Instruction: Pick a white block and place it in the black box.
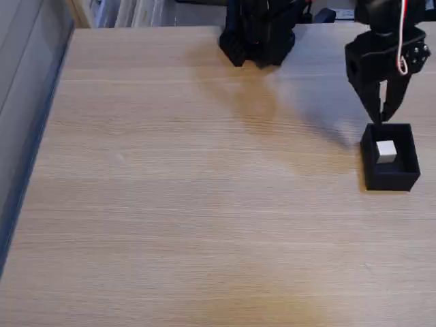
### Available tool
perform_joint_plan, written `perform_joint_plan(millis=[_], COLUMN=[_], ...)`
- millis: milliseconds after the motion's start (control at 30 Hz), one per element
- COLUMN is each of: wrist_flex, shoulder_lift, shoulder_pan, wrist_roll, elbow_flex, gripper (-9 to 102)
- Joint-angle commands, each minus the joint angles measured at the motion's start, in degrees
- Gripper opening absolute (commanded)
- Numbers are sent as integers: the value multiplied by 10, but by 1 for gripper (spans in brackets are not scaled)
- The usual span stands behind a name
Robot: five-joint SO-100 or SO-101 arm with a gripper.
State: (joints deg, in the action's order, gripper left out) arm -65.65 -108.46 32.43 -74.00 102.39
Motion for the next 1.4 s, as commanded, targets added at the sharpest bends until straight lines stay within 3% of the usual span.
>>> perform_joint_plan(millis=[0,333,533,767,1167,1367], wrist_flex=[-3,91,37,-72,-116,-116], shoulder_lift=[-83,-366,-548,-684,-824,-824], shoulder_pan=[-48,-247,-281,-293,-312,-313], wrist_roll=[-21,-172,-206,-230,-179,-178], elbow_flex=[62,463,626,706,756,756], gripper=[0,0,0,0,4,0])
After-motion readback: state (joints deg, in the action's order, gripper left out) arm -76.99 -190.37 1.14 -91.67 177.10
